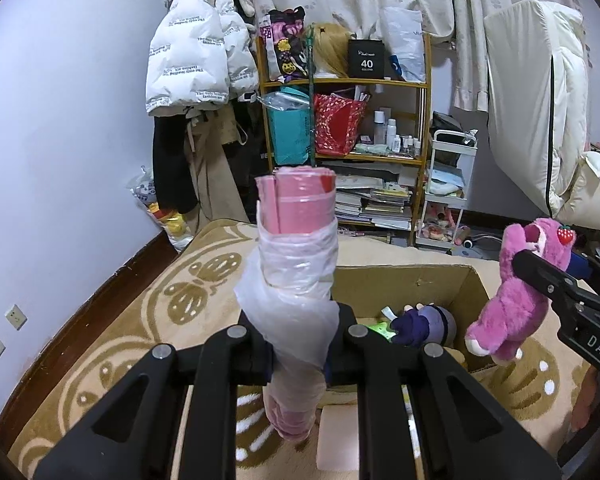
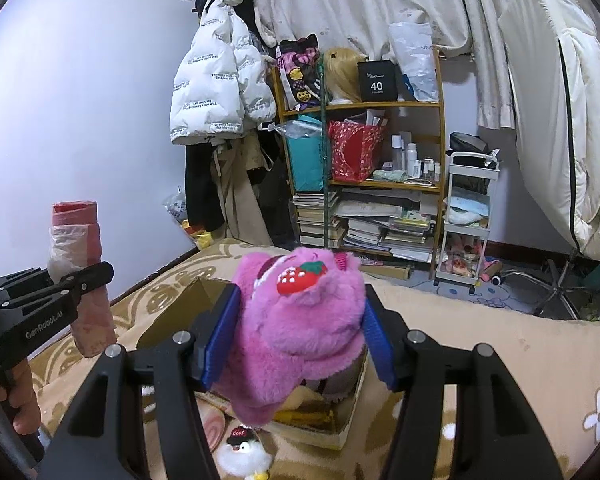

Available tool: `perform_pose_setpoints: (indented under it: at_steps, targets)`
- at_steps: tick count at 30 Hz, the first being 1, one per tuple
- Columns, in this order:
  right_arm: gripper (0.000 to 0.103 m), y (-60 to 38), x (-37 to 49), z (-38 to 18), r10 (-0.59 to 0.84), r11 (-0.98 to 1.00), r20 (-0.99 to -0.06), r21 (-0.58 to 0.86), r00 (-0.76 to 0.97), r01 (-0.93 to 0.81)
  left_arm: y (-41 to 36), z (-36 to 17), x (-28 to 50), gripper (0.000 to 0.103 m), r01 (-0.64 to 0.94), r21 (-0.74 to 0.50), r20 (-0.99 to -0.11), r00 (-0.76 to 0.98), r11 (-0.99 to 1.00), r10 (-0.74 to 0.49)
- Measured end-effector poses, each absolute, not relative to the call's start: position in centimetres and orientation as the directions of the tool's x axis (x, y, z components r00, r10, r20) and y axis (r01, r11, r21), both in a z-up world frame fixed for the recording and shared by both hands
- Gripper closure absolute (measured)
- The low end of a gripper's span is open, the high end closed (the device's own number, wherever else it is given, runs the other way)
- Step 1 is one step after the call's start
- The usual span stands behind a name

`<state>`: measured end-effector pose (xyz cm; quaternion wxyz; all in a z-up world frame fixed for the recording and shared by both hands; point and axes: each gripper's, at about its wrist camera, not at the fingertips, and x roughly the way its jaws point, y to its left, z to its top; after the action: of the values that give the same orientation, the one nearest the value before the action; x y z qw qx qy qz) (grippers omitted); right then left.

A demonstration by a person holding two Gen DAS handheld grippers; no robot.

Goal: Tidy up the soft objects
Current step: 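Lower both held items over the box and open both grippers to drop them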

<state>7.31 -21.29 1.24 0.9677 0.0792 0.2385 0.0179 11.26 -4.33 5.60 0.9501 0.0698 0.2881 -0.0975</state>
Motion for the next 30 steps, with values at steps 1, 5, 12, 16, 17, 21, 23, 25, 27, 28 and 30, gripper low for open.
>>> perform_pose_setpoints:
  at_steps: [1,5,12,16,17,21,23,25,27,28,30]
  targets:
    - [0.04,-21.4,7.6,1.1,0.073,0.987,-0.46,0.162,0.885,0.003,-4.4,5.5,11.4,0.087,0.227,0.075,-0.562,0.814,0.971,-0.147]
    - [0.04,-21.5,8.4,0.8,0.085,0.986,-0.471,0.168,0.878,-0.005,-4.6,4.8,12.0,0.087,0.23,0.079,-0.573,0.807,0.97,-0.144]
    - [0.04,-21.6,10.0,-0.2,0.087,0.987,-0.497,0.159,0.863,-0.007,-4.8,3.7,13.5,0.087,0.229,0.071,-0.598,0.788,0.971,-0.143]
    - [0.04,-21.6,11.0,-1.0,0.094,0.987,-0.515,0.159,0.852,-0.012,-4.7,2.9,14.4,0.087,0.229,0.058,-0.615,0.775,0.972,-0.145]
    - [0.04,-21.6,11.2,-1.2,0.097,0.987,-0.519,0.159,0.849,-0.016,-4.8,2.7,14.5,0.087,0.229,0.06,-0.619,0.772,0.972,-0.144]
    - [0.04,-21.5,11.9,-1.9,0.111,0.987,-0.53,0.16,0.841,-0.029,-5.2,2.3,14.8,0.087,0.244,0.063,-0.629,0.763,0.968,-0.151]
    - [0.04,-21.4,12.0,-2.3,0.113,0.987,-0.535,0.159,0.838,-0.032,-5.5,2.1,15.0,0.087,0.253,0.062,-0.632,0.759,0.965,-0.158]
    - [0.04,-21.3,12.2,-2.7,0.116,0.986,-0.537,0.165,0.835,-0.031,-5.8,1.7,15.2,0.087,0.265,0.062,-0.642,0.749,0.962,-0.165]
    - [0.039,-21.3,12.3,-3.0,0.119,0.985,-0.541,0.172,0.832,-0.029,-5.9,1.3,15.5,0.087,0.279,0.053,-0.656,0.734,0.959,-0.178]
    - [0.039,-21.3,12.4,-3.1,0.119,0.984,-0.542,0.174,0.832,-0.027,-5.9,1.0,15.5,0.087,0.284,0.048,-0.662,0.727,0.957,-0.183]
    - [0.039,-21.5,12.5,-3.3,0.123,0.983,-0.544,0.181,0.83,-0.027,-6.2,0.8,15.5,0.086,0.292,0.052,-0.665,0.723,0.955,-0.185]
